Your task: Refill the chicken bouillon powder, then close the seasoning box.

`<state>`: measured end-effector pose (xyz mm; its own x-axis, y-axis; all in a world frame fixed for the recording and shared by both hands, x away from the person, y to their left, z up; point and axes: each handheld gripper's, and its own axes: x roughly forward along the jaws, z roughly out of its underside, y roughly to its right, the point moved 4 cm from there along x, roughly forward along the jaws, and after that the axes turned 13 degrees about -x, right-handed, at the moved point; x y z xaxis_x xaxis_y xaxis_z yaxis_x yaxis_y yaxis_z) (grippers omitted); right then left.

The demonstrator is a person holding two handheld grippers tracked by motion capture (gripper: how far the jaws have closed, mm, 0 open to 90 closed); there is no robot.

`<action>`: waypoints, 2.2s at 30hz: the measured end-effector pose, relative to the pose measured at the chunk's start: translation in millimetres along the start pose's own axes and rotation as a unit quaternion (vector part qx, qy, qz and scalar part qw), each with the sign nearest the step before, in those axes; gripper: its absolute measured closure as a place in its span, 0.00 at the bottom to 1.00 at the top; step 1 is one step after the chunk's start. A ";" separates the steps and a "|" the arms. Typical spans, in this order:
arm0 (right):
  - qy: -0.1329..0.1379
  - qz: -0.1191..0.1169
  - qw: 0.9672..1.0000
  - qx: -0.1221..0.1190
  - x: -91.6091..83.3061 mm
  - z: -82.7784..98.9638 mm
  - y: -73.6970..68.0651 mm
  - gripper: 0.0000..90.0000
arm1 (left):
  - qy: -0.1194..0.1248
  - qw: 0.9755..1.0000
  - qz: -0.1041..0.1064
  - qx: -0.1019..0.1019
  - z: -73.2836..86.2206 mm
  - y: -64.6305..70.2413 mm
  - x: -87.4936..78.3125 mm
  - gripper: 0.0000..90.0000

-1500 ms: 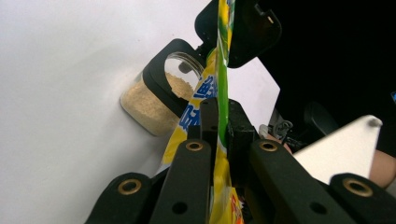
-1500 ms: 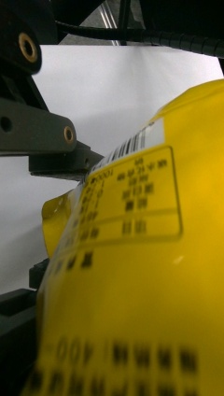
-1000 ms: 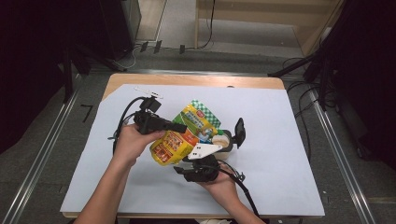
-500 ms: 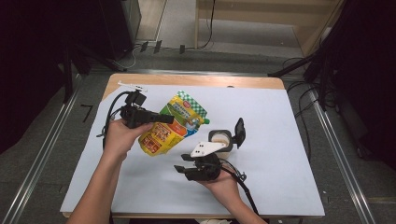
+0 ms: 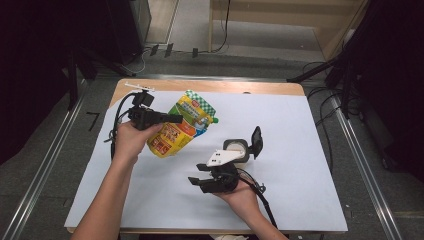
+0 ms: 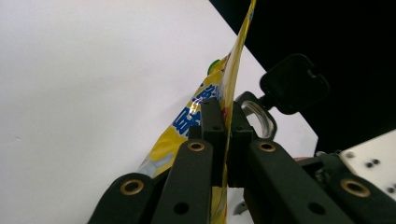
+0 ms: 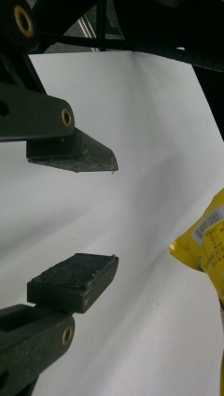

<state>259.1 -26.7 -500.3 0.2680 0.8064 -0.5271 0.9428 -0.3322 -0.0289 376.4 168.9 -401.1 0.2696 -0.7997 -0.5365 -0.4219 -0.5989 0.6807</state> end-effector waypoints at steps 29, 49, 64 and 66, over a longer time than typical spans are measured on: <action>-0.005 0.012 1.000 0.008 -8.2 4.9 2.6 0.54 | 0.007 1.000 -0.003 0.004 -4.9 -25.7 25.9 1.00; 0.000 0.009 1.000 0.000 -9.9 -1.9 1.3 0.54 | 0.009 1.000 -0.013 0.012 16.0 -33.9 -13.5 0.99; 0.004 0.006 1.000 -0.005 -10.1 -6.1 1.5 0.54 | 0.020 0.999 -0.024 0.010 37.4 -43.6 -43.4 0.98; 0.006 0.006 1.000 -0.007 -10.0 -6.7 1.9 0.54 | 0.021 1.000 -0.022 0.007 40.8 -44.6 -46.1 0.98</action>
<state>259.6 -32.1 -489.4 0.2815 0.8078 -0.5179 0.9420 -0.3355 -0.0115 347.5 234.2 -427.0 0.3234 -0.7740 -0.5444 -0.4216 -0.6329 0.6494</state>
